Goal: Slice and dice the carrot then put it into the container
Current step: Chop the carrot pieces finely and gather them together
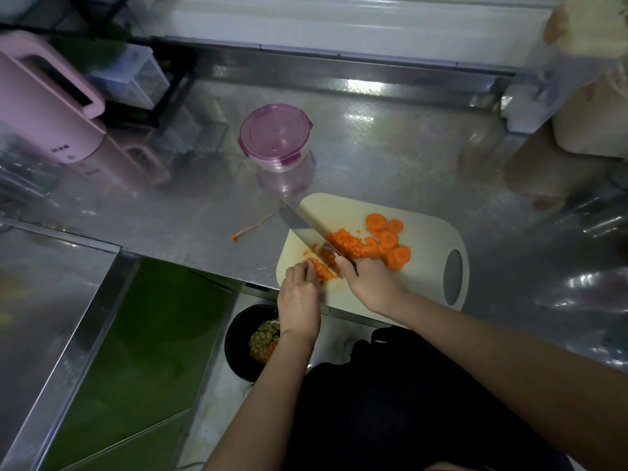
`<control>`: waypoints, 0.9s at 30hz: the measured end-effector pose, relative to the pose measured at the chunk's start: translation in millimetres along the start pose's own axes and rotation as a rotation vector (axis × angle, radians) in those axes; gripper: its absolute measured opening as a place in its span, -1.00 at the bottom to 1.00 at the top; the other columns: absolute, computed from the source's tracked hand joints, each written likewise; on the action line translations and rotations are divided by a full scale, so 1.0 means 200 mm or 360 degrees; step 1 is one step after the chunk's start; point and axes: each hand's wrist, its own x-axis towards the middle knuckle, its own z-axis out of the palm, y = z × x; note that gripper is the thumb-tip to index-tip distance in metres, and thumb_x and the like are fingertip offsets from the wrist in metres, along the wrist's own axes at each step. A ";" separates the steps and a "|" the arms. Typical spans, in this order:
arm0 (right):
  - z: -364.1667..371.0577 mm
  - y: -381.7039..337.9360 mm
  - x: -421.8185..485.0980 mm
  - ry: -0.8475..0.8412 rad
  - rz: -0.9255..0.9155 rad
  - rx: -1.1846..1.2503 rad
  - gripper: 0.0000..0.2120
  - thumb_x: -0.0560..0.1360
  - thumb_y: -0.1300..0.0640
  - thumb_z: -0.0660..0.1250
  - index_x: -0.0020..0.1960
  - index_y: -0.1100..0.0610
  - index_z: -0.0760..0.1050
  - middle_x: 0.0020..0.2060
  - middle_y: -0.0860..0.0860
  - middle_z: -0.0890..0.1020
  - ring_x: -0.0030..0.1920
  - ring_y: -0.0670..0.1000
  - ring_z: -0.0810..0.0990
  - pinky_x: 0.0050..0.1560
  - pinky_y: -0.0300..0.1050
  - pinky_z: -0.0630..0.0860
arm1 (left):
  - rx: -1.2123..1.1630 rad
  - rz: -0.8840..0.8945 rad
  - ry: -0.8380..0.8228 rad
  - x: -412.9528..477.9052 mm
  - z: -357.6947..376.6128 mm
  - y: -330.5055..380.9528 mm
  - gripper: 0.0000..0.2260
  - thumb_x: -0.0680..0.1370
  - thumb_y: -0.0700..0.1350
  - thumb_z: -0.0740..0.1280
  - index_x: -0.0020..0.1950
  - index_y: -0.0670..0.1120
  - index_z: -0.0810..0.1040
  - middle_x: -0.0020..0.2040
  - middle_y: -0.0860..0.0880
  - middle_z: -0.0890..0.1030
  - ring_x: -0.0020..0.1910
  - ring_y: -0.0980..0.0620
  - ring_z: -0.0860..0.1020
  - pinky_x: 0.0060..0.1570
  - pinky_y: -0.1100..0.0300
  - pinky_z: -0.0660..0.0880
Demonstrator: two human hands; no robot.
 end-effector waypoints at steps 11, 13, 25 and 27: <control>-0.02 0.00 -0.03 0.0075 -0.0111 0.0072 -0.46 0.63 -0.12 0.00 -0.02 0.27 0.58 -0.15 0.19 0.63 -0.05 0.15 0.57 -0.08 -0.11 0.39 | -0.0395 -0.0135 -0.0021 0.02 0.00 -0.01 -0.67 0.49 -0.17 0.39 0.18 -0.31 0.52 -0.04 -0.23 0.57 -0.05 -0.23 0.51 -0.14 -0.01 0.53; -0.03 -0.01 -0.05 0.0042 -0.0122 0.0039 -0.46 0.63 -0.12 0.00 -0.07 0.26 0.56 -0.22 0.15 0.61 -0.09 0.14 0.56 -0.10 -0.11 0.38 | -0.0503 -0.0171 -0.0016 0.02 -0.01 -0.02 -0.66 0.53 -0.15 0.34 0.25 -0.28 0.49 0.01 -0.21 0.58 0.02 -0.21 0.49 -0.05 -0.02 0.50; -0.04 -0.03 -0.05 -0.0057 -0.0111 -0.0135 -0.48 0.62 -0.14 0.00 -0.35 0.16 0.39 -0.43 0.03 0.43 -0.23 0.10 0.47 -0.21 -0.11 0.30 | -0.0525 -0.0185 0.0079 0.03 -0.05 -0.01 -0.92 0.48 -0.24 0.36 -0.07 -0.20 0.64 -0.15 -0.14 0.62 -0.10 -0.17 0.55 -0.18 0.02 0.50; -0.04 -0.03 -0.05 -0.0073 -0.0103 -0.0174 -0.48 0.62 -0.15 -0.01 -0.32 0.16 0.39 -0.39 0.05 0.46 -0.21 0.13 0.48 -0.21 -0.10 0.30 | -0.0503 -0.0194 0.0051 0.03 -0.05 -0.01 -0.92 0.49 -0.24 0.35 -0.07 -0.19 0.64 -0.16 -0.13 0.61 -0.09 -0.16 0.54 -0.21 0.03 0.49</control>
